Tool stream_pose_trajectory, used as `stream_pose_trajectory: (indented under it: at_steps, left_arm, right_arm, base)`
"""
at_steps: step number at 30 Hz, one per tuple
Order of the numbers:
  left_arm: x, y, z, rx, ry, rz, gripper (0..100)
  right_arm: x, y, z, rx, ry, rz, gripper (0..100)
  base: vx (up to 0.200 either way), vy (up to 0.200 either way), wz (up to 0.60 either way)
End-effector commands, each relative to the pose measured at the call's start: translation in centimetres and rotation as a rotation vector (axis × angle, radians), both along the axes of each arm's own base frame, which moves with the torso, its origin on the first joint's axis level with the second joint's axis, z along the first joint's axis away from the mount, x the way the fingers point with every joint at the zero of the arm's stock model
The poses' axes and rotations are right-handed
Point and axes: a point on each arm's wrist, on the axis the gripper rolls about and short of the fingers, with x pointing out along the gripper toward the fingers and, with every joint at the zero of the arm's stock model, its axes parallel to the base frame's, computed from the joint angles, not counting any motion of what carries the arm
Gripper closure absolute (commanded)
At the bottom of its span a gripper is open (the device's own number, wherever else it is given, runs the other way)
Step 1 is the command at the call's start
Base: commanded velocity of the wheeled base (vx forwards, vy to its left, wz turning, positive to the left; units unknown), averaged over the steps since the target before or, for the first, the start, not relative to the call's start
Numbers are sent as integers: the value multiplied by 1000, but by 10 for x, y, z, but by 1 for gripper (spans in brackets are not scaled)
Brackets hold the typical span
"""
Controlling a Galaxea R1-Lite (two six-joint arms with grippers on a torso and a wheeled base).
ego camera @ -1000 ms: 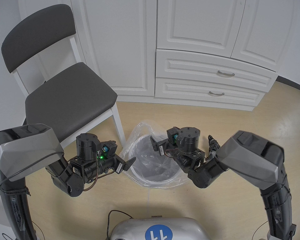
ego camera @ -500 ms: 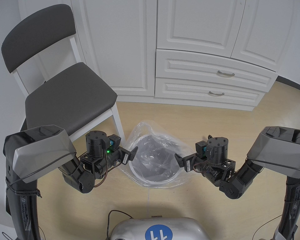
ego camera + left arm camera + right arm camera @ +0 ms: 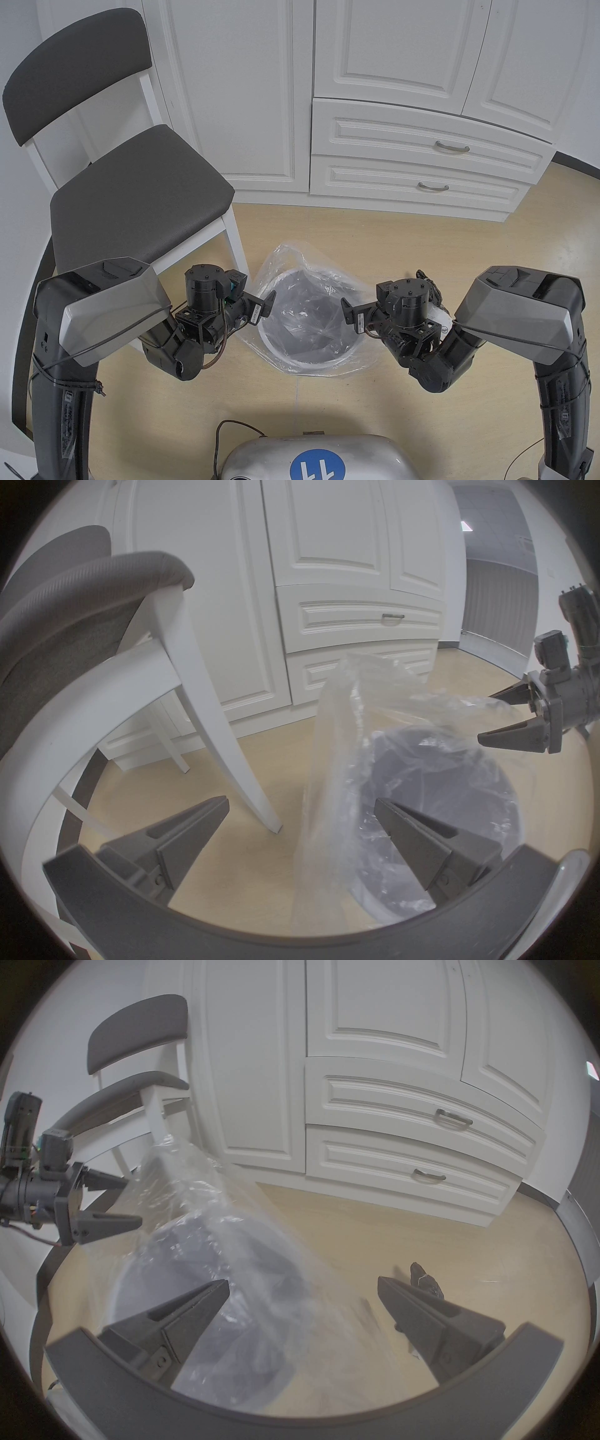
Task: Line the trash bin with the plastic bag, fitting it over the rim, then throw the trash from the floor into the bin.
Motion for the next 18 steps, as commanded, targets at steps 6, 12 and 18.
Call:
stream_pose_trajectory:
  at_steps: [6,12,18]
  left_arm:
    - [21,0,-3,-8,-43,151,0]
    - [29,-5,2,-12,-85,222,0]
    - [36,-11,6,-5,-130,320,0]
  right_arm:
    - [22,8,-15,34,-96,-81,0]
    - [38,6,-7,41,-225,-142,0]
    - [49,4,-2,57,-290,-162,0]
  base:
    - [0,0,0]
    - [0,0,0]
    - [0,0,0]
